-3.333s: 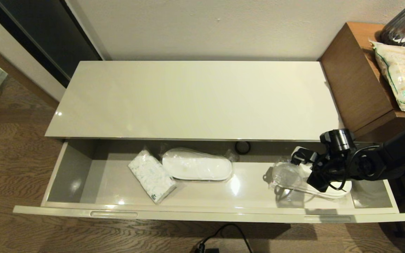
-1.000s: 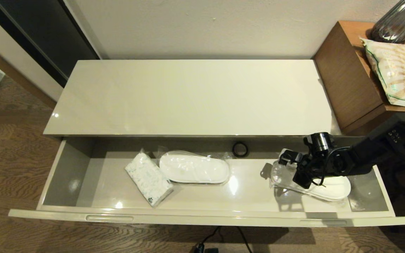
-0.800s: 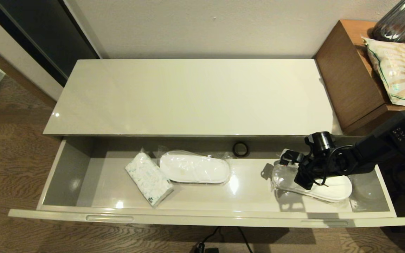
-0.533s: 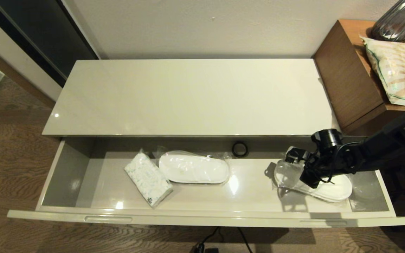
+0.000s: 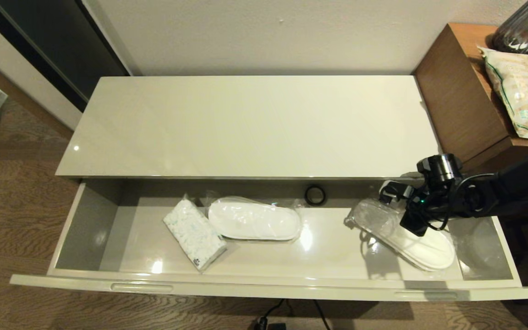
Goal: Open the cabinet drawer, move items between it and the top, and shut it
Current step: Take out the disposable slippers from the drawer
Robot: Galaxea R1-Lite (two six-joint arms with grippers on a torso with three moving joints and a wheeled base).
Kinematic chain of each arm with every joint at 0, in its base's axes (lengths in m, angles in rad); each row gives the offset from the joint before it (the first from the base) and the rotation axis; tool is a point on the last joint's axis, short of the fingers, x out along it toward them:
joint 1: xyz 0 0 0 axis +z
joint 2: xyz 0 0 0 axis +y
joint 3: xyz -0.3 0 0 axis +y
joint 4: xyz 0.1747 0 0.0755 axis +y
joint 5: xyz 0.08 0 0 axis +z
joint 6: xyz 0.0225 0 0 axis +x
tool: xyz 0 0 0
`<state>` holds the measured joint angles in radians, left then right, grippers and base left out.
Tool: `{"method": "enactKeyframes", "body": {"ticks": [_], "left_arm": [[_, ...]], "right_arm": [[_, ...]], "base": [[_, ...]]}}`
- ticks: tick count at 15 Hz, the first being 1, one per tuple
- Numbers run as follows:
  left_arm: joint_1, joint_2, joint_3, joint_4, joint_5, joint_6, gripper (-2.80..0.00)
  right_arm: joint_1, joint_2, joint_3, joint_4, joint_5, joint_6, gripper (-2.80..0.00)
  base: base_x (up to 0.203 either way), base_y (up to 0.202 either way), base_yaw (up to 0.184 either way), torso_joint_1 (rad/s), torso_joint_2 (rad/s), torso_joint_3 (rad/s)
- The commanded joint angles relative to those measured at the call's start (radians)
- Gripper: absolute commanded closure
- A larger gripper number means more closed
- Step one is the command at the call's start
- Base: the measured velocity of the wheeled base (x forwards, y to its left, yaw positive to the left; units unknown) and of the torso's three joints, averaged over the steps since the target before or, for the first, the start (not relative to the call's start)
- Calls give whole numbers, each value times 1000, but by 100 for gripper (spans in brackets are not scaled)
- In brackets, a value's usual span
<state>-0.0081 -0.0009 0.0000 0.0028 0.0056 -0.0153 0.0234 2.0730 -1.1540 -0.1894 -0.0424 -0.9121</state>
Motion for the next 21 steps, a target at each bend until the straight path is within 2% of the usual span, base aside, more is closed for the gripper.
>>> {"method": "enactKeyframes", "body": {"ticks": [1, 3, 8, 9, 10, 12, 17, 21], "left_arm": [[0, 1, 0, 0, 1, -1, 0], [0, 1, 0, 0, 1, 0, 0], [0, 1, 0, 0, 1, 0, 0], [0, 1, 0, 0, 1, -1, 0], [0, 1, 0, 0, 1, 0, 0], [0, 1, 0, 0, 1, -2, 0], [0, 1, 0, 0, 1, 0, 0], [0, 1, 0, 0, 1, 0, 0]], "right_arm": [[0, -39, 8, -9, 1, -2, 0], [1, -59, 31, -6, 1, -2, 0], [1, -140, 230, 53, 0, -2, 0], [2, -145, 266, 52, -15, -3, -280], [3, -141, 286, 51, -44, -7, -280], [3, -100, 295, 21, -53, -11, -280], [3, 109, 240, -265, -53, -12, -280], [3, 160, 197, -291, -53, -11, -280]], "base": [[0, 0, 0, 0, 0, 0], [0, 0, 0, 0, 0, 0], [0, 0, 0, 0, 0, 0], [0, 0, 0, 0, 0, 0], [0, 0, 0, 0, 0, 0], [0, 0, 0, 0, 0, 0], [0, 0, 0, 0, 0, 0], [0, 0, 0, 0, 0, 0]]}}
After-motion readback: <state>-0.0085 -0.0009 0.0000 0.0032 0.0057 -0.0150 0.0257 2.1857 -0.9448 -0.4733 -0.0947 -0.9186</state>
